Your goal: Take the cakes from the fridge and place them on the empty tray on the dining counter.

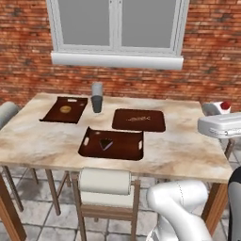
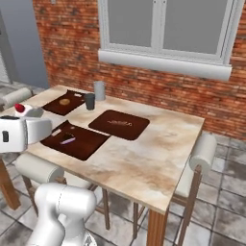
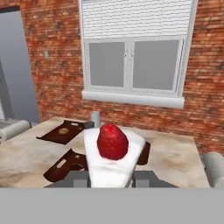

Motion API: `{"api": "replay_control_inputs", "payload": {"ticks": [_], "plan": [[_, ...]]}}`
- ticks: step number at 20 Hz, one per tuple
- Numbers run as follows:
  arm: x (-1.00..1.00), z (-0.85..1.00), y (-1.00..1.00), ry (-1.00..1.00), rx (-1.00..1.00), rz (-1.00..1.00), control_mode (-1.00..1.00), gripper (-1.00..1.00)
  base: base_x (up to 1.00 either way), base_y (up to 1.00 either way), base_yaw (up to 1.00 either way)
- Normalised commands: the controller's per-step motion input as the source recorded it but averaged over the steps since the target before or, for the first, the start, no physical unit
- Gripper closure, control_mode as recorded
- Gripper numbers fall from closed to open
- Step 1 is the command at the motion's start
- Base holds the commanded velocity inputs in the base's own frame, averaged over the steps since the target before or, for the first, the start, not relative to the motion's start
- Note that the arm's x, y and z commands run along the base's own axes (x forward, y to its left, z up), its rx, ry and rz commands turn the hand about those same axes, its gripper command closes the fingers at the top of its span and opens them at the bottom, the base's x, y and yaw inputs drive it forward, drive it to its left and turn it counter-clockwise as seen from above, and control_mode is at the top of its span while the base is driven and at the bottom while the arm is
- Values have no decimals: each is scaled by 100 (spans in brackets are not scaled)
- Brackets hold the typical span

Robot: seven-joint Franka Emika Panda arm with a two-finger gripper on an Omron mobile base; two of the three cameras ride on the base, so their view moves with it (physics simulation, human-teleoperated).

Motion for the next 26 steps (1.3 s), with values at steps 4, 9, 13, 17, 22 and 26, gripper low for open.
{"api": "replay_control_inputs", "payload": {"ticks": [4,9,13,17,22,26], "plan": [[0,0,0,0,0,0,100,100,56,-8,21],[59,-8,-1,11,5,10,-100,100,36,0,7],[100,-39,0,24,4,16,-100,100,0,0,0],[100,-46,0,19,9,14,-100,100,0,0,0],[89,-69,9,11,9,10,-100,100,0,0,0],[50,-71,36,5,1,1,-100,100,0,0,0]]}}
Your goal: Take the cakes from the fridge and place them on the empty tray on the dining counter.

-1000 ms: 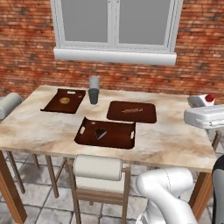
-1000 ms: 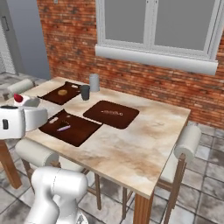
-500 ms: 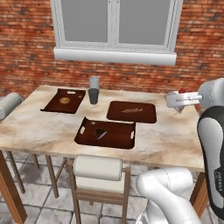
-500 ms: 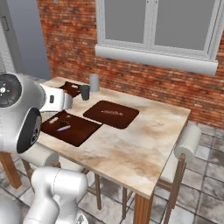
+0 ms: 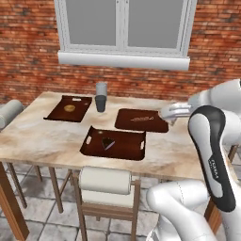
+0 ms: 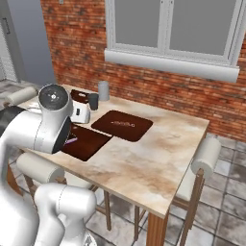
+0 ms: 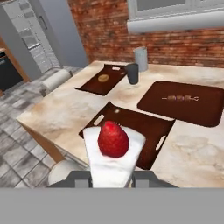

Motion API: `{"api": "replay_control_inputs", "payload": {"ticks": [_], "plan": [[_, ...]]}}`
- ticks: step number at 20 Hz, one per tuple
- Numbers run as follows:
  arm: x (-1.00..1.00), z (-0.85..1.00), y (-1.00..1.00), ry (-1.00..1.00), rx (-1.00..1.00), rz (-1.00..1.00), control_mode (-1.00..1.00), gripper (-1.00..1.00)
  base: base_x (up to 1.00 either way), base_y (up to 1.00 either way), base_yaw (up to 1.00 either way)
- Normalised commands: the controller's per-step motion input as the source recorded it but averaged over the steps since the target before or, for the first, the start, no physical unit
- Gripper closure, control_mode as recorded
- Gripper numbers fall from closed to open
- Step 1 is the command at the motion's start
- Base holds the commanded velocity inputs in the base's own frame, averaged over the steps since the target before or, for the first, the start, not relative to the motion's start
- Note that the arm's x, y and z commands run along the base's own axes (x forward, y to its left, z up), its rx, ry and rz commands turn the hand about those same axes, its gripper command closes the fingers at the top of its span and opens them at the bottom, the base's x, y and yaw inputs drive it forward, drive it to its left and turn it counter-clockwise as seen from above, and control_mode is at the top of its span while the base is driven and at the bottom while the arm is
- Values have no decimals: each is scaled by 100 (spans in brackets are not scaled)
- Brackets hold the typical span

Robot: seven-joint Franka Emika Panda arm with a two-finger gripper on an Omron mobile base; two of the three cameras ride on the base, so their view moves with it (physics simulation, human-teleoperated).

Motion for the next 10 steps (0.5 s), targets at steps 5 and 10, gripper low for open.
{"api": "replay_control_inputs", "payload": {"ticks": [5,10], "plan": [[49,-49,42,11,-10,-7,-100,100,0,0,0],[42,-56,15,8,-1,-3,-100,100,0,0,0]]}}
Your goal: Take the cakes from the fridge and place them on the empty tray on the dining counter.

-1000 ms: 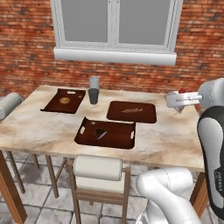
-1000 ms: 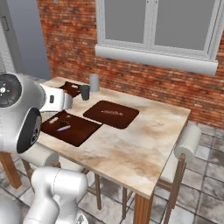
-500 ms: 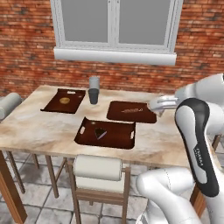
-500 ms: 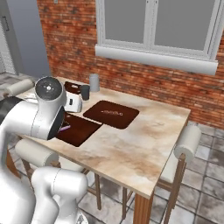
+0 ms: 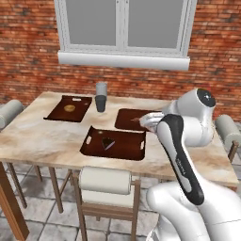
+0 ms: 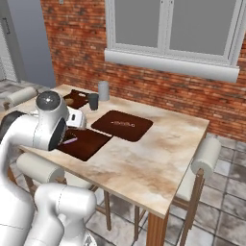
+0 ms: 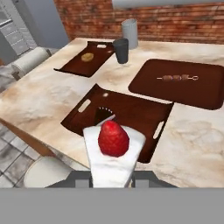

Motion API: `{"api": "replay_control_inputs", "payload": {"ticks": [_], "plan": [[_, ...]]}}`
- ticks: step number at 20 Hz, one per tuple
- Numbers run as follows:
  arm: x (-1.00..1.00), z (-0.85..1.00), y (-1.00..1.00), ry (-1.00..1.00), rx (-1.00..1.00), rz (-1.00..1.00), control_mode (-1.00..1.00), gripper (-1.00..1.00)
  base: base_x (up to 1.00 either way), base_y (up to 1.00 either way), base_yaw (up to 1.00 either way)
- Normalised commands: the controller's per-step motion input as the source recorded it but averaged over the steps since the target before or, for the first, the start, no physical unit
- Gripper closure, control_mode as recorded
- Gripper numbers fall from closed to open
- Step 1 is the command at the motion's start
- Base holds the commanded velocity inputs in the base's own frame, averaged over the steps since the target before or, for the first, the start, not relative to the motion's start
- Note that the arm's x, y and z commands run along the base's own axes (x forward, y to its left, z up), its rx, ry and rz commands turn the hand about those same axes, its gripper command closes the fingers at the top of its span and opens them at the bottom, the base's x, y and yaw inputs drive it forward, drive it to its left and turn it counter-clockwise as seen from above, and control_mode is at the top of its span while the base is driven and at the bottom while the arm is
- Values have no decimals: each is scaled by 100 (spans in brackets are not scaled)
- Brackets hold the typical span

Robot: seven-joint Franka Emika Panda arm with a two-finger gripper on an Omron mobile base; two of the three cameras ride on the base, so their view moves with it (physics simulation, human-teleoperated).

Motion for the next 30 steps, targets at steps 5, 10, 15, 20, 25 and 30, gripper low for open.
{"api": "replay_control_inputs", "payload": {"ticks": [5,10,15,20,25,30], "plan": [[33,-46,-1,11,0,-1,-100,100,0,0,0],[26,-40,0,13,0,0,-100,100,0,0,0],[23,-34,0,9,0,0,-100,100,0,0,0],[26,-35,0,5,0,0,-100,100,0,0,0],[30,-27,0,0,-1,0,-100,100,0,0,0],[40,-32,0,0,-7,0,-100,100,0,0,0]]}}
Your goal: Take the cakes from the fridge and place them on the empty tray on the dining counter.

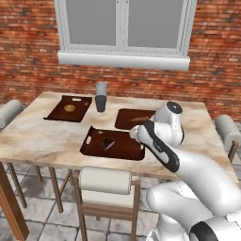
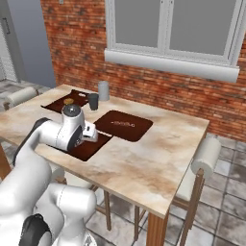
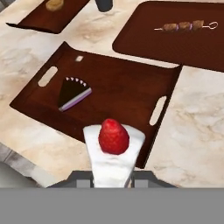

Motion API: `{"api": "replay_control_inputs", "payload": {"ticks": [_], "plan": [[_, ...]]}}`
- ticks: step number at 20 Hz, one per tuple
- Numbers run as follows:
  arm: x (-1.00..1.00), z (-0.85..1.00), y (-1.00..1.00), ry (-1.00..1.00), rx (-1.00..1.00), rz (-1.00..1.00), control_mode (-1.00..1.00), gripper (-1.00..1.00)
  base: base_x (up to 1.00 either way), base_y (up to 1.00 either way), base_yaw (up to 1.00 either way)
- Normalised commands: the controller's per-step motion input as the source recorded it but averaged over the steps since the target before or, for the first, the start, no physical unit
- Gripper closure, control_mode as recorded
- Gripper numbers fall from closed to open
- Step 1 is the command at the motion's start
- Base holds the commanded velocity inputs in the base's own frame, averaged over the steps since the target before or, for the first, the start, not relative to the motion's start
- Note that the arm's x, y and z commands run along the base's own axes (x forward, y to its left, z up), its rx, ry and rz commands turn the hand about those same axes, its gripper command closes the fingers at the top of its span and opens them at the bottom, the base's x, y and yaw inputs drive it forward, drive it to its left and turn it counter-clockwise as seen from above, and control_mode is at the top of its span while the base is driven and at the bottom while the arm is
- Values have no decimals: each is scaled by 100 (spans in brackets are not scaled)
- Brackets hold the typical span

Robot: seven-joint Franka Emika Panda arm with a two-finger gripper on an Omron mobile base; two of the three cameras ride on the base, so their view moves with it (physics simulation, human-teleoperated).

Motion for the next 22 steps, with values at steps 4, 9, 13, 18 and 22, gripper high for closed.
{"api": "replay_control_inputs", "payload": {"ticks": [4,9,13,18,22], "plan": [[33,-28,0,0,-8,-1,-100,100,0,0,0],[9,-24,0,0,-1,0,-100,100,0,0,0],[0,-28,0,0,0,1,-100,100,0,0,0],[0,-30,0,-2,0,1,-100,100,0,0,0],[4,-29,0,-4,0,1,-100,100,0,0,0]]}}
